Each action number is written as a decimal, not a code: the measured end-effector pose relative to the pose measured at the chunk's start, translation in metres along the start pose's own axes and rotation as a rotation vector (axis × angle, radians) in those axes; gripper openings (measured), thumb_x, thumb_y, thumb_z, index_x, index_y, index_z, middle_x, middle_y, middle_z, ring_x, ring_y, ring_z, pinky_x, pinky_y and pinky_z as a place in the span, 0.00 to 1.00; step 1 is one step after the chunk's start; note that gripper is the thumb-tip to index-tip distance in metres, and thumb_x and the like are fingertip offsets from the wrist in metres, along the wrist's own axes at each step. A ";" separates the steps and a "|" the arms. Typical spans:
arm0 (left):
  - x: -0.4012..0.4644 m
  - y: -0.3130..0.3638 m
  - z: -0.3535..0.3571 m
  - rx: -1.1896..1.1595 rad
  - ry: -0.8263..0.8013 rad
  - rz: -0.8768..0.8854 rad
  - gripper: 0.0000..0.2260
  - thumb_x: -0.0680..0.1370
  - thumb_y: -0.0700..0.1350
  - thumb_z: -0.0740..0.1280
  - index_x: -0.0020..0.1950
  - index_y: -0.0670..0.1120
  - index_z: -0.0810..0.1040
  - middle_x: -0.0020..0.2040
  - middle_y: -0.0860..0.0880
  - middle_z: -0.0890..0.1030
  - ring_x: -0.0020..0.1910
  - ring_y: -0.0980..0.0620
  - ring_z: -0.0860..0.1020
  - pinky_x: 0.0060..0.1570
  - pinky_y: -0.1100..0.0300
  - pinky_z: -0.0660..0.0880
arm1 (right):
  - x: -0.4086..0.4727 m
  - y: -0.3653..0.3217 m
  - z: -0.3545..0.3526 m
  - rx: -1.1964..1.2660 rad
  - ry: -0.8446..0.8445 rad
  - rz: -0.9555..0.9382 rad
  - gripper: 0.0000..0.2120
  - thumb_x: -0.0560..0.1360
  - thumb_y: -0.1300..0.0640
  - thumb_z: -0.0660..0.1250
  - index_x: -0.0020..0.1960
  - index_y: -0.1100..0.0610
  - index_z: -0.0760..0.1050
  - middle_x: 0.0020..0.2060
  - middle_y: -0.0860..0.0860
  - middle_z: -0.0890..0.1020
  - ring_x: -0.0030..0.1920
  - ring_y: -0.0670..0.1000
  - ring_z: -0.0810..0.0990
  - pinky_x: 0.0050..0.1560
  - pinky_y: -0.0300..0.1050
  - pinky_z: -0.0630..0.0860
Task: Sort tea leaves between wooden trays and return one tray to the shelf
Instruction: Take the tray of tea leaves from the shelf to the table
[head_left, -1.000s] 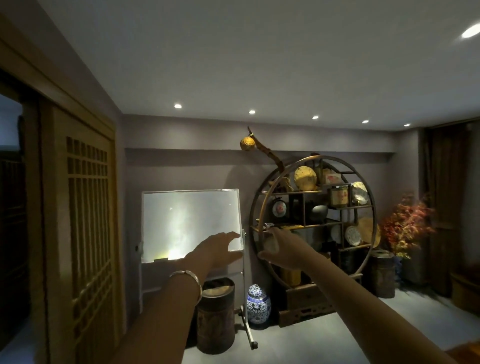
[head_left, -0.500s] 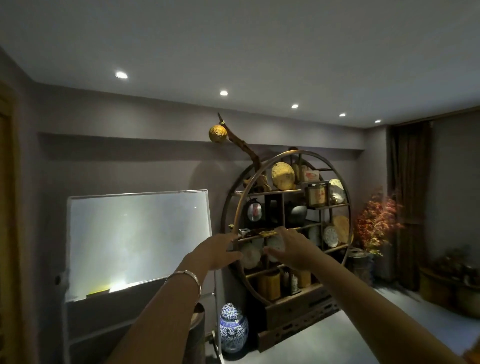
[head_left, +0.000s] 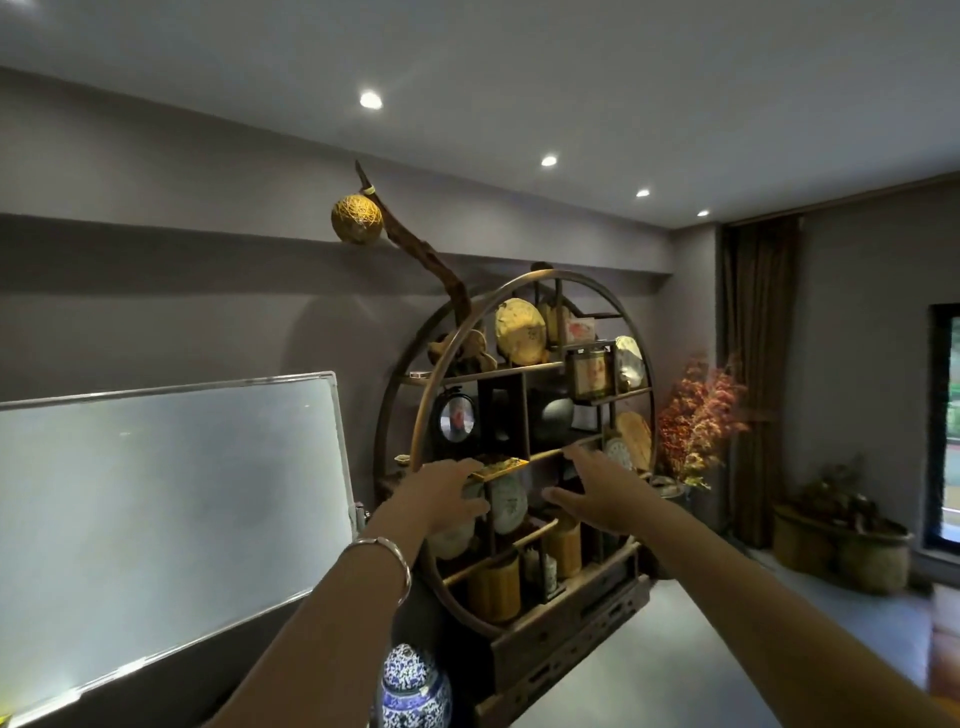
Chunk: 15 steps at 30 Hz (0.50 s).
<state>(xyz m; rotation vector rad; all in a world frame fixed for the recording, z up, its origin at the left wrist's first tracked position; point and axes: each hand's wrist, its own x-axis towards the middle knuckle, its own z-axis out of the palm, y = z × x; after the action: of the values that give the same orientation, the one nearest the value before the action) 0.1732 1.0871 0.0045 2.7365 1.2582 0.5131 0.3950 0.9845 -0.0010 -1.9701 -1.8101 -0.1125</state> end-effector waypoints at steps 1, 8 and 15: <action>0.019 -0.009 0.008 -0.004 -0.009 0.008 0.29 0.76 0.56 0.66 0.75 0.54 0.62 0.71 0.47 0.71 0.67 0.45 0.71 0.66 0.48 0.70 | 0.018 0.008 0.010 -0.003 -0.002 0.006 0.34 0.73 0.36 0.61 0.71 0.55 0.61 0.65 0.56 0.72 0.61 0.56 0.74 0.58 0.53 0.75; 0.186 -0.067 0.055 0.002 -0.039 0.047 0.28 0.76 0.57 0.64 0.75 0.55 0.61 0.69 0.48 0.70 0.66 0.47 0.72 0.64 0.48 0.72 | 0.171 0.086 0.065 -0.054 0.012 0.036 0.37 0.71 0.32 0.59 0.71 0.53 0.60 0.64 0.56 0.73 0.62 0.57 0.73 0.58 0.53 0.74; 0.366 -0.106 0.075 0.005 -0.003 0.040 0.29 0.76 0.56 0.65 0.75 0.55 0.61 0.72 0.47 0.69 0.68 0.47 0.70 0.65 0.50 0.72 | 0.314 0.163 0.091 -0.034 0.007 0.072 0.40 0.70 0.31 0.58 0.74 0.52 0.56 0.66 0.55 0.70 0.63 0.56 0.72 0.61 0.54 0.74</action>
<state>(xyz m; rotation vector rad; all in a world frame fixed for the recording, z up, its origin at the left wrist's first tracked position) 0.3433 1.4364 0.0077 2.7700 1.2082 0.5096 0.5709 1.3049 -0.0137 -2.0534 -1.7421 -0.1282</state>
